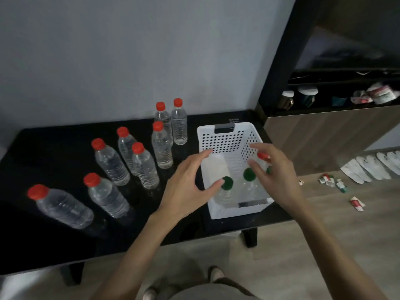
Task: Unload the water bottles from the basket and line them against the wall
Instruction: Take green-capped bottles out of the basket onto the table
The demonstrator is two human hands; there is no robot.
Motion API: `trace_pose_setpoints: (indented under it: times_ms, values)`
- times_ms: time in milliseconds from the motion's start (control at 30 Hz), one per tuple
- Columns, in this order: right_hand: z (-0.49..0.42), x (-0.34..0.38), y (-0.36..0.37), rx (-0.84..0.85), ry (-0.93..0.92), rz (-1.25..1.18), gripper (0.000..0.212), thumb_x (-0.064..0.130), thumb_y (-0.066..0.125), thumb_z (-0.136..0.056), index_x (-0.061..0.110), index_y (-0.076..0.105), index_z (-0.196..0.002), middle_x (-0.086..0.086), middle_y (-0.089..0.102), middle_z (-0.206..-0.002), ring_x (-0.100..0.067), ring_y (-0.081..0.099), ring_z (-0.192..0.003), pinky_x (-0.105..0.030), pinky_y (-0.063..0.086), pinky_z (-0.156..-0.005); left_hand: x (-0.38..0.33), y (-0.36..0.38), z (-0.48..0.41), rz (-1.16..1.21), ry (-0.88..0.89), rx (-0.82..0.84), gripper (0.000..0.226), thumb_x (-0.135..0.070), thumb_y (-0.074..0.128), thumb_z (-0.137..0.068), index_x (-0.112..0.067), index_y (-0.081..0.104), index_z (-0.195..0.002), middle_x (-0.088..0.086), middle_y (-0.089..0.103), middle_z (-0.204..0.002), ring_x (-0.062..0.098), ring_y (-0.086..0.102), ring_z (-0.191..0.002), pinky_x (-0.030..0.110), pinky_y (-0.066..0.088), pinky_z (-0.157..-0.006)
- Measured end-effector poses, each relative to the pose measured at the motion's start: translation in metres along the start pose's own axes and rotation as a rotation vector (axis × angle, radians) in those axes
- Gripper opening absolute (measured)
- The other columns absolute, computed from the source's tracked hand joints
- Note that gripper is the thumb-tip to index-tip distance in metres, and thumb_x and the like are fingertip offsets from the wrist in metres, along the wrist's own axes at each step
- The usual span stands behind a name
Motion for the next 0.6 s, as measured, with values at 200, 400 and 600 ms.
trace_pose_setpoints:
  times_ms: [200,400,600]
  values:
    - [0.004,-0.040,0.046,0.336,-0.048,-0.045,0.045,0.025,0.065,-0.090,0.023,0.048,-0.132,0.005,0.055,-0.131,-0.008,0.053,-0.114,-0.028,0.047,-0.099,0.031,0.080,0.001,-0.019,-0.211,0.100,0.085,-0.042,0.075,-0.077,-0.043,0.025,-0.146,-0.011,0.043,-0.142,0.008,0.044,-0.128,0.034,0.044,-0.103]
    - [0.009,-0.060,0.073,0.431,-0.004,-0.135,0.049,0.017,0.065,-0.091,0.019,0.041,-0.134,0.003,0.056,-0.115,-0.008,0.053,-0.103,-0.022,0.044,-0.089,0.047,0.095,0.012,-0.076,-0.302,0.022,0.071,-0.036,0.079,-0.074,-0.024,0.048,-0.137,-0.002,0.056,-0.130,0.010,0.047,-0.122,0.034,0.044,-0.104]
    - [0.010,-0.081,0.097,0.495,0.069,-0.184,0.062,0.023,0.076,-0.081,0.016,0.038,-0.130,0.004,0.056,-0.124,-0.007,0.052,-0.111,-0.022,0.043,-0.095,0.048,0.103,-0.005,-0.262,-0.336,0.149,0.083,-0.060,0.077,-0.067,-0.027,0.050,-0.138,-0.008,0.059,-0.123,0.008,0.032,-0.128,0.036,0.039,-0.107]
Point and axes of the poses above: each hand's wrist, its own z-axis away from the middle knuckle, its own y-axis out of the palm, x = y × z, the point moved 9 cm from there along -z, towards the middle knuckle
